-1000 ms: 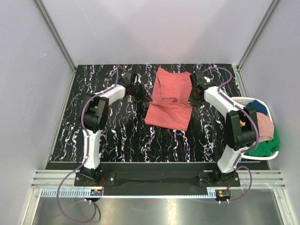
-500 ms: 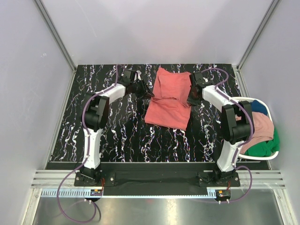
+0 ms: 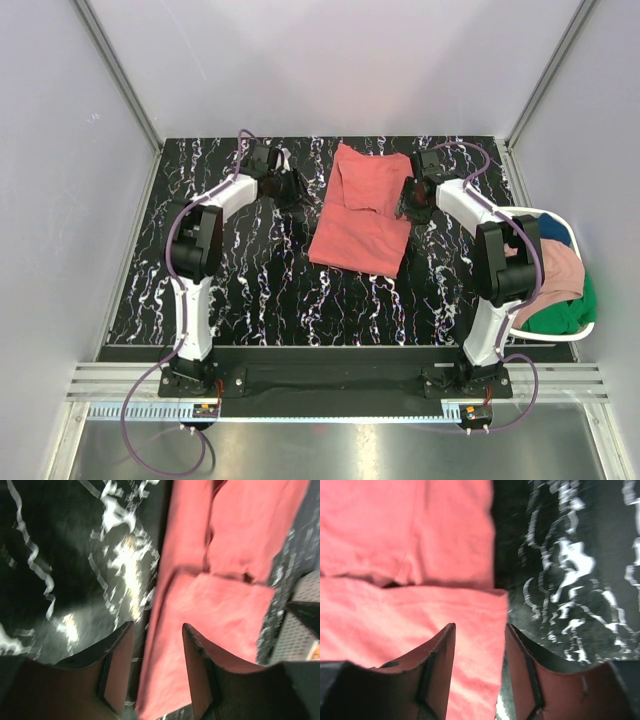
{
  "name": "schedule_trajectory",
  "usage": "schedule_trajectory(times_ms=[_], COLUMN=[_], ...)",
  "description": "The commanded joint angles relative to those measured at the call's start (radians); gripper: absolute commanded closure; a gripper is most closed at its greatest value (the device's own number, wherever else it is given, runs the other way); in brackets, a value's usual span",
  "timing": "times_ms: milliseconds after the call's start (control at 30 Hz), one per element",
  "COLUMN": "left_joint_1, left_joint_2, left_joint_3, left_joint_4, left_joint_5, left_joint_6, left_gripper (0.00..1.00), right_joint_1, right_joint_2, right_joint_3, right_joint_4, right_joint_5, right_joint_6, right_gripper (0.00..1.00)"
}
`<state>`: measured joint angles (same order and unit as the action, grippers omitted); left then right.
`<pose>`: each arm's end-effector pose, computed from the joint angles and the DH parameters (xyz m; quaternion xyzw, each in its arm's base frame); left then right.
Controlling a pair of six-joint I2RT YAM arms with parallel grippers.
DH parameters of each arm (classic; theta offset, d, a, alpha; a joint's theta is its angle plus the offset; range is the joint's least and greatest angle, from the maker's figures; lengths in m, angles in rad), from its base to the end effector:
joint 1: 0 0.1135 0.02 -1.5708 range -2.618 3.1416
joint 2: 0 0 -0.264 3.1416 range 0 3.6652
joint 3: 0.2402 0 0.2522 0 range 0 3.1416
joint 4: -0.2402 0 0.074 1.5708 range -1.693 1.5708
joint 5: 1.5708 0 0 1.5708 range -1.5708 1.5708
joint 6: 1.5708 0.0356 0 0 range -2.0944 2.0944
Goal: Fold and stack the t-shirts
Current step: Fold the tshirt
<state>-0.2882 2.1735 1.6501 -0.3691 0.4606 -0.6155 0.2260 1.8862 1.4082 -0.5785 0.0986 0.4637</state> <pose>0.4540 -0.1511 0.1781 -0.0747 0.9182 -0.3351 0.1974 0.3914 0.0864 0.2098 0.1270 0.9576 0.0410 0.2552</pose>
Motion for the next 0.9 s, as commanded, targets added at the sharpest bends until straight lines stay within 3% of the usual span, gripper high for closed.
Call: schedule_trajectory(times_ms=[0,233,433,600,667,700,733,800,867], left_joint_1=[-0.022,-0.052,-0.077,-0.091,-0.092,-0.094,-0.094,-0.095,-0.095], left_joint_2=[-0.122,-0.233,-0.288,-0.284,-0.276,-0.277,-0.285,-0.302,-0.351], left_joint_3=[-0.067,-0.294,-0.462,-0.512,-0.529,-0.536,-0.547,-0.588,-0.631], left_joint_4=[-0.074,-0.038,0.091,0.177,0.188,0.191,0.19,0.183,0.18], left_joint_5=[-0.056,-0.068,-0.007,0.021,0.026,0.026,0.024,0.023,0.015], left_joint_6=[0.097,0.096,0.051,0.033,0.028,0.026,0.025,0.022,0.019], left_gripper=[0.52,0.52,0.52,0.52,0.61,0.69,0.82,0.98,1.0], right_joint_1=[-0.004,-0.004,-0.004,-0.004,-0.004,-0.002,-0.004,-0.004,-0.004], right_joint_2=[-0.03,-0.137,-0.286,-0.351,-0.374,-0.381,-0.394,-0.404,-0.418], right_joint_3=[0.006,-0.067,-0.147,-0.228,-0.251,-0.268,-0.276,-0.293,-0.307], right_joint_4=[-0.021,-0.041,-0.037,-0.024,-0.018,-0.018,-0.023,-0.03,-0.046], right_joint_5=[-0.167,-0.287,-0.37,-0.41,-0.422,-0.425,-0.427,-0.431,-0.444], right_joint_6=[-0.028,-0.02,-0.004,-0.003,0.004,0.007,0.009,0.015,0.015], right_gripper=[0.47,0.39,0.37,0.36,0.36,0.37,0.37,0.39,0.41])
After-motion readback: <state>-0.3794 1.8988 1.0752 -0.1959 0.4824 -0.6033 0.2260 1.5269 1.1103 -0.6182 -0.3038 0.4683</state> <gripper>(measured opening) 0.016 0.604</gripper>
